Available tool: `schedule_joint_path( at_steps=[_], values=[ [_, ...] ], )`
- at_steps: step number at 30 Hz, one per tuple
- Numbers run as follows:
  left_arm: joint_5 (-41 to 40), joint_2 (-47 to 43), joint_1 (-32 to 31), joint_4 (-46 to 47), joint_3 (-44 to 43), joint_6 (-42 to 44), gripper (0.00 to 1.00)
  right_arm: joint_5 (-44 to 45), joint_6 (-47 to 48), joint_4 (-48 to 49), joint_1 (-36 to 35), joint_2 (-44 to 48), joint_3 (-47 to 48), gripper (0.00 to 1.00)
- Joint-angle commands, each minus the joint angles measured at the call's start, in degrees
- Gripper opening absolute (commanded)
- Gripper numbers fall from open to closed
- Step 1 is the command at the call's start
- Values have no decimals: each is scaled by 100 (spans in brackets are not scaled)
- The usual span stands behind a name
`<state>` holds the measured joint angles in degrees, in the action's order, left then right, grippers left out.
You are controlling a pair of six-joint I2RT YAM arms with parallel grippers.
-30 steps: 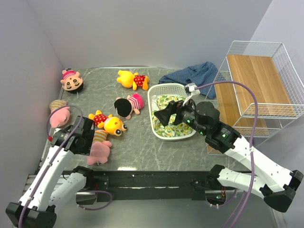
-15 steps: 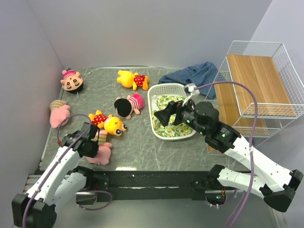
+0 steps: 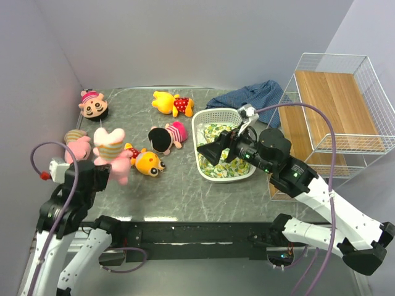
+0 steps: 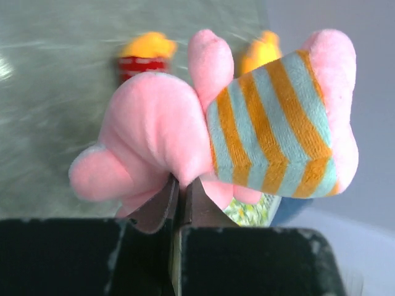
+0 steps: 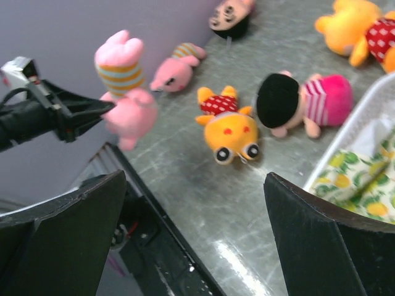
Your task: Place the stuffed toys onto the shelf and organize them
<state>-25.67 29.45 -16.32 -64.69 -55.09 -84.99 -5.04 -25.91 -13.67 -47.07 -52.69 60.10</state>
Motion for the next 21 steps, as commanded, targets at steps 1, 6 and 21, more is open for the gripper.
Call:
schedule_joint_path(
  at_steps=[1, 6, 21],
  values=[
    [1069, -685, 6, 2438, 401, 2246, 1, -795, -106, 435, -13, -66, 529, 99],
    [3046, -1197, 6, 5005, 1386, 3207, 1, -1148, -405, 664, -13, -329, 863, 94],
    [5335, -80, 6, 7593, 1993, 3481, 1, -1781, -1408, 1358, -92, -1165, 1215, 79]
  ],
)
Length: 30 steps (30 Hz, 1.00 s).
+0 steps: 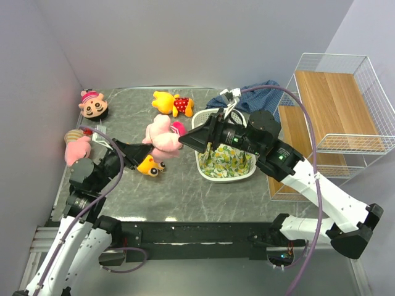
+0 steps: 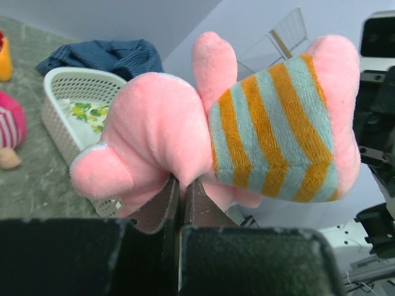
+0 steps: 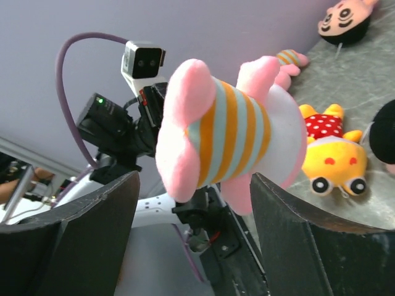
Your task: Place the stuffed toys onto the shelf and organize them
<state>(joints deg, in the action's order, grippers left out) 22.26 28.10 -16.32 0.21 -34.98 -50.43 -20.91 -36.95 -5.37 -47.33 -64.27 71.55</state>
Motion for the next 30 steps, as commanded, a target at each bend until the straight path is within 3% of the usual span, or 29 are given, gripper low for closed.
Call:
schedule_joint_path(
  at_steps=[1, 7, 11, 14, 20, 23, 27, 30],
  values=[
    [551, 64, 6, 1130, 0, 16, 1, -221, -330, 528, -83, -59, 61, 78],
    [516, 143, 6, 1298, 18, -81, 1, -256, -462, 748, -171, -235, 78, 73],
    [490, 222, 6, 1350, 26, -116, 1, -274, -480, 791, -189, -305, 122, 64],
    [428, 301, 6, 1377, 35, -133, 1, -361, -497, 853, -189, -323, 105, 62],
    [288, 451, 6, 1517, 97, -186, 1, -379, -612, 976, -198, -323, 35, 80],
    [261, 521, 6, 1622, 97, -212, 1, -134, -708, 854, -206, -358, 61, 82],
    [191, 556, 6, 1702, 149, -239, 1, 34, -884, 844, -215, -498, 61, 67],
    [103, 618, 6, 1693, 158, -212, 1, -36, -1077, 905, -215, -639, 96, 63]
  ],
)
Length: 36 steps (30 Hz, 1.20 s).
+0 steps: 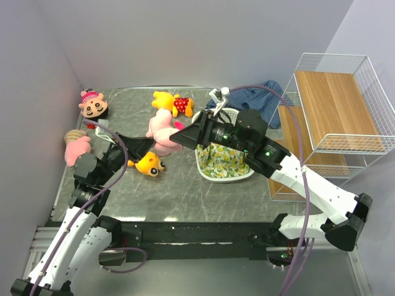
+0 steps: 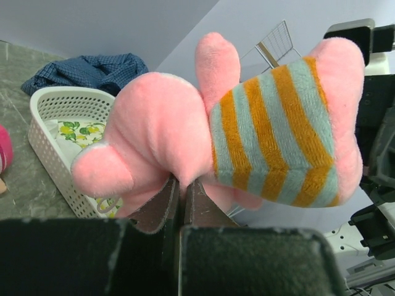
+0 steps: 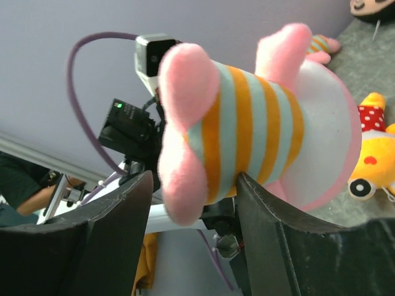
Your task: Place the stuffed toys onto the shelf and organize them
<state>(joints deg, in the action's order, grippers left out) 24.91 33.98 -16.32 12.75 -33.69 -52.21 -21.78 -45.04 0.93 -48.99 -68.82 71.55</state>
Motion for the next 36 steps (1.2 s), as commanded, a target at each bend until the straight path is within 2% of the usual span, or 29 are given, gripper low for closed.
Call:
schedule_joint_path(
  at_steps=[1, 4, 5, 7, 8, 9, 11, 12, 15, 18, 21, 25, 29, 36],
  values=[
    [-179, 39, 6, 447, 38, -27, 1, 51, -338, 311, -49, -220, 105, 64],
    [-240, 48, 6, 439, 3, 26, 1, 200, -339, 329, -49, -273, 131, 59],
    [-241, 74, 6, 430, -14, 70, 1, 270, -322, 251, -58, -281, 166, 39],
    [-232, 109, 6, 316, -119, 123, 3, 507, -121, 163, -58, -264, 280, 16],
    [-232, 144, 6, 255, -172, 210, 9, 578, 20, -12, -58, -238, 359, 0],
    [-249, 162, 6, 167, -234, 263, 30, 787, 152, -49, -49, -220, 447, 0],
    [-284, 197, 6, -113, -427, 438, 51, 921, 617, -451, -49, -176, 745, 0],
    [-319, 197, 6, -220, -497, 518, 66, 1000, 784, -584, -40, -167, 860, 0],
    [-477, 171, 6, -633, -787, 869, 83, 1298, 1522, -1085, -31, -123, 1343, 0],
    [-749, 118, 6, -1071, -1007, 1247, 94, 1825, 2234, -1515, -31, -62, 1756, 0],
    [-1144, 30, 6, -1484, -1096, 1660, 100, 2651, 3313, -2104, -31, -106, 2580, 0],
    [-1637, -84, 6, -1863, -1061, 2178, 96, 3617, 4376, -2737, -23, -237, 3311, 0],
    [-1954, -286, 6, -1961, -859, 2399, 96, 4383, 5407, -2853, -23, -159, 3480, 0],
    [-1972, -401, 6, -2031, -858, 2522, 96, 5611, 6970, -2633, -14, -62, 3436, 0]
  ],
)
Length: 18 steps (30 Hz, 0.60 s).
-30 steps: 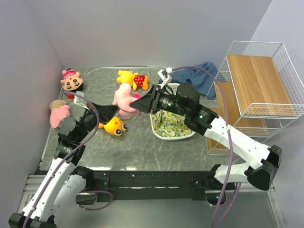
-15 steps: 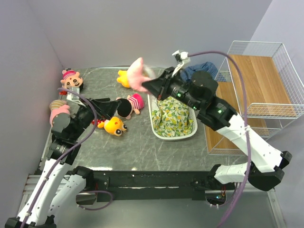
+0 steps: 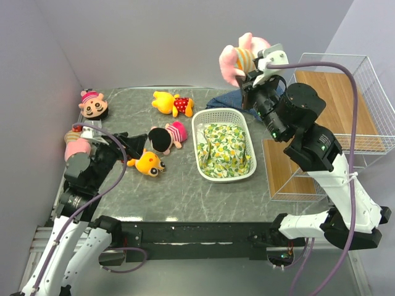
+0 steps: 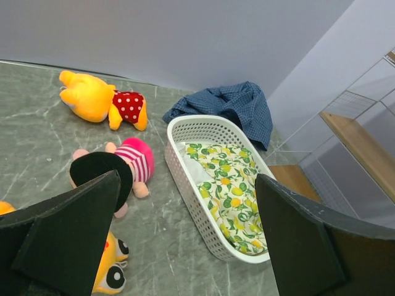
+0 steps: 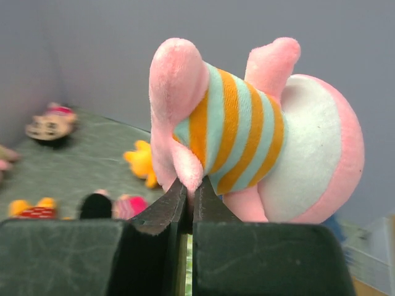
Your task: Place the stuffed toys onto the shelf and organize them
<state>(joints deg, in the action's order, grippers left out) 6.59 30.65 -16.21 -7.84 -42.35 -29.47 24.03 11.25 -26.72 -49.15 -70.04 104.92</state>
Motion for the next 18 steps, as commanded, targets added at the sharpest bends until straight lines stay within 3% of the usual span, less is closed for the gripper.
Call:
schedule_joint_path(
  at_steps=[1, 3, 7, 18],
  values=[
    [-140, -77, -5, 19, 16, 267, 96, 1260, 1537, 254, 1, 26, 46, 0],
    [-97, -95, -5, 10, 7, 284, 96, 1760, 2141, 378, 45, -36, -138, 0],
    [-70, -130, -5, 72, 78, 293, 97, 2508, 2418, 133, 405, -238, -16, 0],
    [-131, -200, -5, 19, 69, 319, 96, 2739, 2242, -553, 1732, -300, -7, 0]
  ],
)
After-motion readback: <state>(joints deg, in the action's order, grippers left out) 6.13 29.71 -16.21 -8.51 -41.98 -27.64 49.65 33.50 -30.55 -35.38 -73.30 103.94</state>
